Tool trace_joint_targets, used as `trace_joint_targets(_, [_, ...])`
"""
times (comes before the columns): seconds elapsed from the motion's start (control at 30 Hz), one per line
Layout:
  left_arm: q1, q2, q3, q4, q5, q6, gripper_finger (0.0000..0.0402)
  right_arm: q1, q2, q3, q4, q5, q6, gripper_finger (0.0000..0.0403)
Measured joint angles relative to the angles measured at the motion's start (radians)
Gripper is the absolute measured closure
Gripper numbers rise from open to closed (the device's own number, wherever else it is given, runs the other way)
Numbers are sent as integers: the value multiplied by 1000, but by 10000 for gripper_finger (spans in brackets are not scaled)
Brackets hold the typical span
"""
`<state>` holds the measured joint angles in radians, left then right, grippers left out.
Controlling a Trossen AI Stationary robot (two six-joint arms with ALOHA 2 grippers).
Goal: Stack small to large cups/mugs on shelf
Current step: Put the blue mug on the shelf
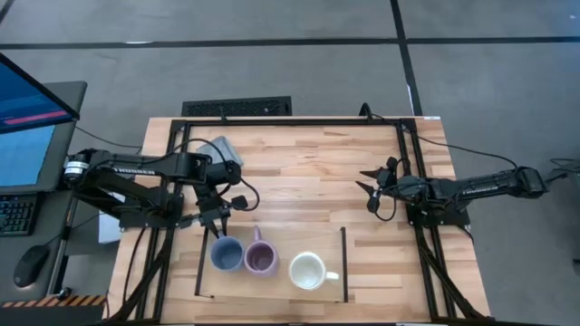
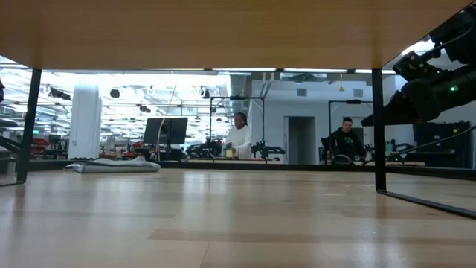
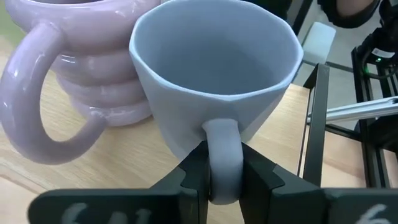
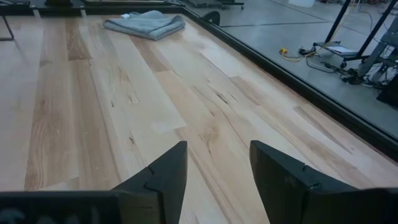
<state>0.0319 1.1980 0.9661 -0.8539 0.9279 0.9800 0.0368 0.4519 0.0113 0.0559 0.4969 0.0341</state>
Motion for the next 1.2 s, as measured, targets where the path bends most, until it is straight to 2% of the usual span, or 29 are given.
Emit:
trace_joint_targets(0.7, [0,0,0,16,0,14,341,0,0,0,0,1,0,207])
trace_joint_targets(0.9, [0,0,0,58,-2,-57,340,0,0,0,0,0,1,207])
trace_joint_targets(1.2, [0,-1,0,64,-18,-78,340,0,0,0,0,-1,1,207])
